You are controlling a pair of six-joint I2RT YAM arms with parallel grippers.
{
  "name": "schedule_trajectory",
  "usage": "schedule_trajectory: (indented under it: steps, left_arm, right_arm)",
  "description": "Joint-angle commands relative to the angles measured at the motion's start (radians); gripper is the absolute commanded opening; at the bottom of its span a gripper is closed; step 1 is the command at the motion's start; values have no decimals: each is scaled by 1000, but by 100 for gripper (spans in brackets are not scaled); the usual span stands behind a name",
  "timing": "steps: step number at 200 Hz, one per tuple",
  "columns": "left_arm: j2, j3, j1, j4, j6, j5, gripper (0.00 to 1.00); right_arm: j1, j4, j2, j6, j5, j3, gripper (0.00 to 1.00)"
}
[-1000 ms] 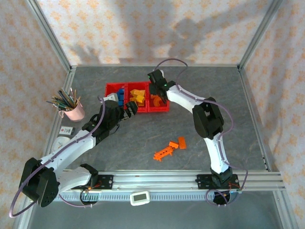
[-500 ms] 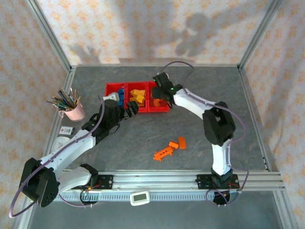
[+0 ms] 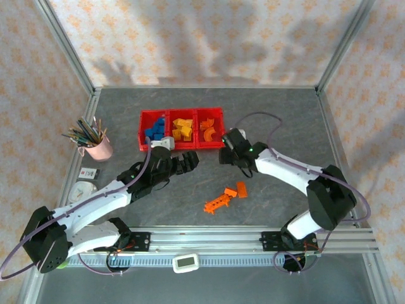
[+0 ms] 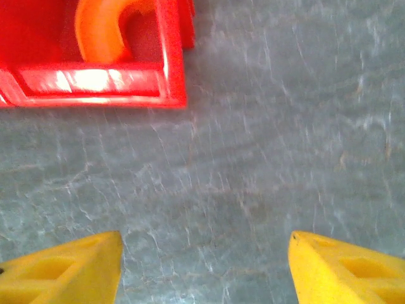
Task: Sort the legos into containers by color
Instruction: Pick up the lego from the bottom-center of the table.
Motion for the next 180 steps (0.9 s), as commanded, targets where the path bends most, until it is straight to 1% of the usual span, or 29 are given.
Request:
schedule_trajectory:
  steps: [1, 28, 53, 86, 122, 150, 169, 180]
  left_arm:
    - [16, -10, -43, 37, -43, -56, 99]
    - [-8, -39, -68, 71, -68, -85, 99]
    - [-27, -55, -73, 72, -76, -115, 99]
    - [-12, -55, -74, 64, -87, -111, 99]
    - [-8, -57, -74, 56, -93, -119, 99]
    - [-16, -51, -75, 39, -91, -133, 99]
    - [-21, -51, -74, 39, -88, -137, 99]
    - [-19, -51, -74, 39, -86, -137, 99]
  right_arm:
    - [57, -64, -76, 103, 66, -89, 72]
    - [97, -56, -90, 163, 46, -160, 74]
    - [134, -48, -87, 197, 41, -201, 76]
    - [166, -33, -82, 218, 8, -242, 77]
    - [212, -42, -93, 260, 8, -236, 79]
    - [244, -108, -93, 367, 59, -212, 80]
    - [263, -116, -98, 437, 61, -207, 80]
    - [273, -106, -92, 450, 58, -202, 79]
